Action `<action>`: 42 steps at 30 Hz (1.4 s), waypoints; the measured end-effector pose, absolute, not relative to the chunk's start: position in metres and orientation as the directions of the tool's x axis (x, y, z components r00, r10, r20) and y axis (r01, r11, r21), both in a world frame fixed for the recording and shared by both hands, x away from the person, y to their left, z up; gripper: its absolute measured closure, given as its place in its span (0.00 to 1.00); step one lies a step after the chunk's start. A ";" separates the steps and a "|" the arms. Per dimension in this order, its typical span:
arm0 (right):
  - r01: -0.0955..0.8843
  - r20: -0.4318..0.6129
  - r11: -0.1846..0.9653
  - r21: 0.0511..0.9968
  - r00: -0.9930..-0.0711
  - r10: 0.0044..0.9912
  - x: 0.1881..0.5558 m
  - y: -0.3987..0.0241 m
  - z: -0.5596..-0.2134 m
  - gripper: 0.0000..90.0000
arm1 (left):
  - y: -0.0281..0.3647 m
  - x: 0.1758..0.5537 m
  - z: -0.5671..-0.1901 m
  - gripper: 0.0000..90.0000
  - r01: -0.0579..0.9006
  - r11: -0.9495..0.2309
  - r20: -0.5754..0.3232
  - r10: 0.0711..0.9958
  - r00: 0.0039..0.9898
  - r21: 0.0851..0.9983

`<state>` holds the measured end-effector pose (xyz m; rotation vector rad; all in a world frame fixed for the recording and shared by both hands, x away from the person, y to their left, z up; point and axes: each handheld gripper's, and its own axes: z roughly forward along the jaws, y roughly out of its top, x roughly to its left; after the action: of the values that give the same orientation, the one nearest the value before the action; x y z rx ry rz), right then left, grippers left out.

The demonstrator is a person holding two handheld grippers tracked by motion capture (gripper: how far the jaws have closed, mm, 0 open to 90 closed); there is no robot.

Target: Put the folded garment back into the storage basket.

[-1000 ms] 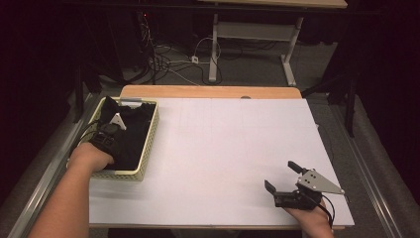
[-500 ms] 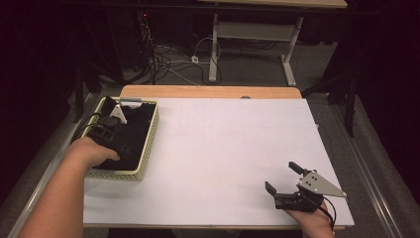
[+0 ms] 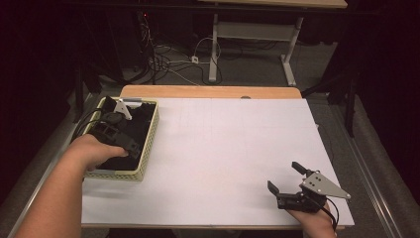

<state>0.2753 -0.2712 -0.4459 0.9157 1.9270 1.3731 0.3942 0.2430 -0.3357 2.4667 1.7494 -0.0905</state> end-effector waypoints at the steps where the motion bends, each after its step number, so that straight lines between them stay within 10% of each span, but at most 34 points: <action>1: 0.190 -0.078 0.230 0.954 -0.587 0.806 0.275 -0.271 -0.446 0.00 | 0.240 0.394 -0.334 0.00 0.943 -0.328 -0.114 0.936 0.333 0.063; 22: 0.195 -0.082 0.236 0.952 -0.579 0.811 0.275 -0.272 -0.447 0.00 | 0.143 0.398 -0.338 0.00 0.867 -0.492 -0.162 0.852 0.498 0.078; 42: 0.206 -0.081 0.243 0.948 -0.581 0.810 0.274 -0.272 -0.451 0.00 | 0.086 0.395 -0.420 0.00 0.777 -0.584 -0.173 0.761 0.625 0.236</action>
<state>0.2739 -0.2722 -0.4514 0.9247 1.9409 1.3486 0.3948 0.0863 -0.4196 2.5623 1.2452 -0.0760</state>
